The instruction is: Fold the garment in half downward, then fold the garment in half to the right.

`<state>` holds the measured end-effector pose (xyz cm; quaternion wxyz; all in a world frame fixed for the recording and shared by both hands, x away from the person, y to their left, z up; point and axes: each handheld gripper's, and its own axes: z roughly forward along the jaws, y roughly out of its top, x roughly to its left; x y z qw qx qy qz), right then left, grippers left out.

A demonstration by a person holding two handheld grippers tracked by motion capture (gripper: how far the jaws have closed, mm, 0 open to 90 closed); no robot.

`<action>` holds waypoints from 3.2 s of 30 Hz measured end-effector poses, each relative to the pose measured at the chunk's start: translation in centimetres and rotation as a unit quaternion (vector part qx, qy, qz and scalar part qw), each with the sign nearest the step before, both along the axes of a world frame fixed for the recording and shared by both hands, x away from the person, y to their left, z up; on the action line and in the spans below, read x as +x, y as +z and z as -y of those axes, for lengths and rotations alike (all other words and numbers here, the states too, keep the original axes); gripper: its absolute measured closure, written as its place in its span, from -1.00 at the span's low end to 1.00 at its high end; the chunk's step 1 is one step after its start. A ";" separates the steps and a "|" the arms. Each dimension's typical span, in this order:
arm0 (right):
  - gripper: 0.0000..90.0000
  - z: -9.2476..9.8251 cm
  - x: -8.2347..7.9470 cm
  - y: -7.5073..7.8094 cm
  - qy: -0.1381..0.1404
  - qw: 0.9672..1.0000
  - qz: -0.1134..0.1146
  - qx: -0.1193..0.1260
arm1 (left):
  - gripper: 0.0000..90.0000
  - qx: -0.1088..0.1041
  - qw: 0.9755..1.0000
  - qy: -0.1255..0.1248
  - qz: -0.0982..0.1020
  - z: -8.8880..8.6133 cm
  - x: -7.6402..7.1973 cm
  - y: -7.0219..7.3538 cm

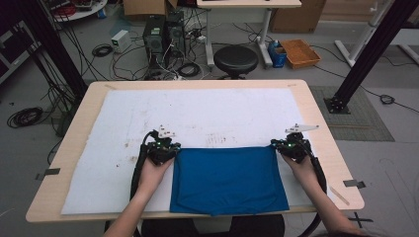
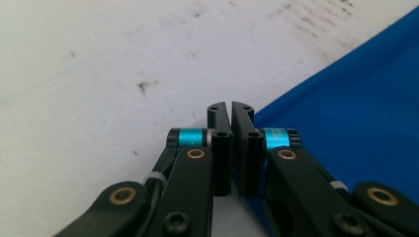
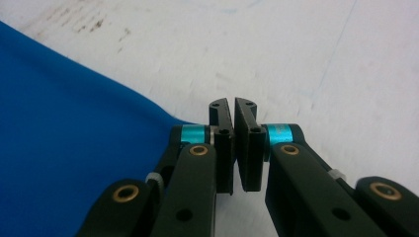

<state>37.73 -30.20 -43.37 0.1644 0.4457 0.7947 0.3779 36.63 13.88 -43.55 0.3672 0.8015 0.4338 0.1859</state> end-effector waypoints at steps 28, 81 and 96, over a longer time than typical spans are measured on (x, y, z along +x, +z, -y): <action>0.57 -0.1 4.3 1.1 0.004 0.999 0.038 -0.006 | 0.41 -0.004 1.000 0.021 0.022 -1.0 3.7 0.8; 0.02 4.1 -0.3 3.3 0.013 0.994 0.088 0.060 | -0.27 -0.120 0.988 -0.028 0.090 -5.7 -2.9 4.0; 0.01 3.7 0.1 3.2 0.017 0.994 0.088 0.058 | -0.28 -0.119 0.987 -0.050 0.100 -4.8 -3.4 4.1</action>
